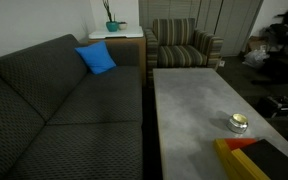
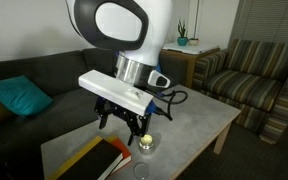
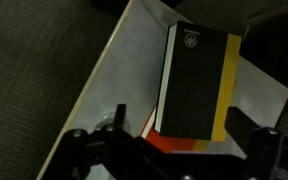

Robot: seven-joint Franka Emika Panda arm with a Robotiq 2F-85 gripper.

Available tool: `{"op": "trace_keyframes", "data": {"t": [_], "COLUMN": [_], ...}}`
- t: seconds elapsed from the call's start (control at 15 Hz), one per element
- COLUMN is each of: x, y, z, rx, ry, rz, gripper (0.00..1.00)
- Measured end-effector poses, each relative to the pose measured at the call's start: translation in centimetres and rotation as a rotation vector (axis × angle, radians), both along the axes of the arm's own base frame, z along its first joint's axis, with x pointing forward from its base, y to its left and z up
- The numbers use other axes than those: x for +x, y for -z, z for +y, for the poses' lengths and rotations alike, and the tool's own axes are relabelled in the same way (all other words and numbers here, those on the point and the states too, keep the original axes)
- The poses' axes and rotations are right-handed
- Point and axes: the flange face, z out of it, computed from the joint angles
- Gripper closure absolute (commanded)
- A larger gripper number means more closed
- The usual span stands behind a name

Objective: Cover the metal container with the lid on the table

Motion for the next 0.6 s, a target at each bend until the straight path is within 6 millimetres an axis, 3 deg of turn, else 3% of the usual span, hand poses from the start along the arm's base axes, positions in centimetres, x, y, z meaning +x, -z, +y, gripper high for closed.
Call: {"op": "trace_keyframes", "data": {"t": [0.27,0.6], "x": [1.5,1.2], "y": [0.5,4.7], "z": [1.0,2.3], "rx": [-0.132,-0.164], "ry": [0.094,0.079], "rz": [-0.083,-0.062], "gripper": [0.00,0.00]}}
